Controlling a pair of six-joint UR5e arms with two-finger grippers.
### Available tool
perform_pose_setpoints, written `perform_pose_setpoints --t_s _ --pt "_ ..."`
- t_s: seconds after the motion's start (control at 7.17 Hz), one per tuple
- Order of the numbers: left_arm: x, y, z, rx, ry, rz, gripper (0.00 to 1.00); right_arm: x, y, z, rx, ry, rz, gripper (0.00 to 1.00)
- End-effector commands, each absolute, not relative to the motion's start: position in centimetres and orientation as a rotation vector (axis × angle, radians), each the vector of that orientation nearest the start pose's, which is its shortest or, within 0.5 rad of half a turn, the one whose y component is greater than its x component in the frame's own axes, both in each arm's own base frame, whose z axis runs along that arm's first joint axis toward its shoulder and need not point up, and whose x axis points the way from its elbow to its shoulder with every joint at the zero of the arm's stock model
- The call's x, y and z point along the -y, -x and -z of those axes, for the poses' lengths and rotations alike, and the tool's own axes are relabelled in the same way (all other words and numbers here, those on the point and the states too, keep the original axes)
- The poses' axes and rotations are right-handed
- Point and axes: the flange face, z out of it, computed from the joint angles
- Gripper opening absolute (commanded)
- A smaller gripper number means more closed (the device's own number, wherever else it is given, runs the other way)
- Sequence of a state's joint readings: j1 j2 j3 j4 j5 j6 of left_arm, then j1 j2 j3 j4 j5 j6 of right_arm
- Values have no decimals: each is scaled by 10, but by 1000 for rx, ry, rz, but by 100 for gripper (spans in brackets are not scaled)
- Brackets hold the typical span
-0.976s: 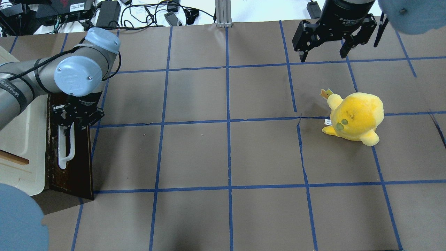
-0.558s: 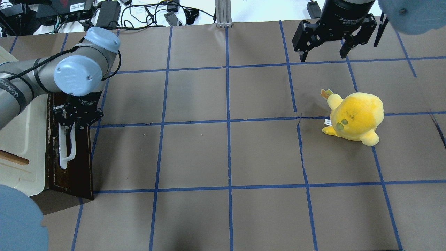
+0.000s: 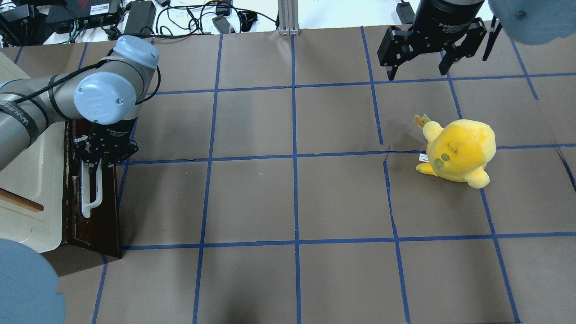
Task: Pull drawer sideways
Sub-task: 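Close the left gripper on the white bar handle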
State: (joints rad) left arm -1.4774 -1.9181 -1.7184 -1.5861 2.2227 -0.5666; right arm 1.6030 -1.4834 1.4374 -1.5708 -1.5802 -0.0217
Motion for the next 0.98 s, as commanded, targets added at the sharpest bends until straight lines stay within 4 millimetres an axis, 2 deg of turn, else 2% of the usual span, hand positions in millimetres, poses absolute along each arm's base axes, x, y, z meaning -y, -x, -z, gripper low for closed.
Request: perform_pose_setpoints --t_s 0.0,0.56,0.84 --pt "542 25 -260 -2309 567 -410 5 529 -149 -509 -3149 84 73 100" --pt "548 25 -268 -2308 565 -425 5 529 -149 -509 -3149 84 73 100" --pt "549 40 -264 -2309 546 -409 6 529 -149 -509 -3149 84 73 100"
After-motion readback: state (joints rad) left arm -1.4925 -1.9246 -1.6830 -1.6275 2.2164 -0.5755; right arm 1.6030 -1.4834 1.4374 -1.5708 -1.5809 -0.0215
